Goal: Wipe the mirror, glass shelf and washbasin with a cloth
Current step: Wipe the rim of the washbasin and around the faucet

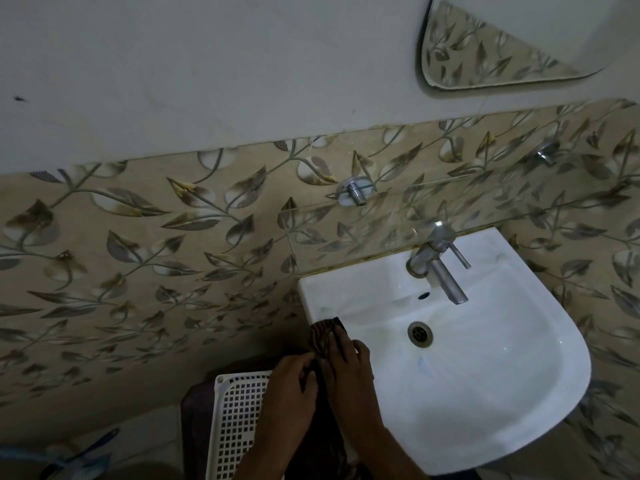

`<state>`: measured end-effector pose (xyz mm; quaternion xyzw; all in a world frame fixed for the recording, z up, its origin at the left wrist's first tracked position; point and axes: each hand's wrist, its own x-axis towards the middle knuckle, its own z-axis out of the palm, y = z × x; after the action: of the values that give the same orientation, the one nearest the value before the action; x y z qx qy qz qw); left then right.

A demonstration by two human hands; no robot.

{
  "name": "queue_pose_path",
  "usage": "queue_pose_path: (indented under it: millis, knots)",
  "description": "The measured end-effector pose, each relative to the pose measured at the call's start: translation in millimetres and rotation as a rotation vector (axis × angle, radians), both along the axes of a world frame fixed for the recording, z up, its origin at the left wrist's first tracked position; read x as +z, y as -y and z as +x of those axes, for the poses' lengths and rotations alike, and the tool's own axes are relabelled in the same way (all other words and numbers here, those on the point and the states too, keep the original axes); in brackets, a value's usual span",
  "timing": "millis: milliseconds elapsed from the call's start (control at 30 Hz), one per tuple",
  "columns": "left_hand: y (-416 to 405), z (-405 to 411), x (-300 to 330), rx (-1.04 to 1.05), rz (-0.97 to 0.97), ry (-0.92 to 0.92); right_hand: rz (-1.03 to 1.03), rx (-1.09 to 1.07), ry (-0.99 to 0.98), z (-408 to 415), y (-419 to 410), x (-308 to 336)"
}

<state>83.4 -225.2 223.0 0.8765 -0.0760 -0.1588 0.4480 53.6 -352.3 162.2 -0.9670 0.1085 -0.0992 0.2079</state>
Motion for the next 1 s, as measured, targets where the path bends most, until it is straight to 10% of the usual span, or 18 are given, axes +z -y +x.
queue_pose_path:
  millis: [467,1000]
  knots:
    - [23,39,-7,-0.029,0.093,0.028,-0.063,0.132,0.069,104,21,-28]
    - [78,85,-5,-0.140,0.132,0.130,-0.087,-0.205,0.144,112,169,-25]
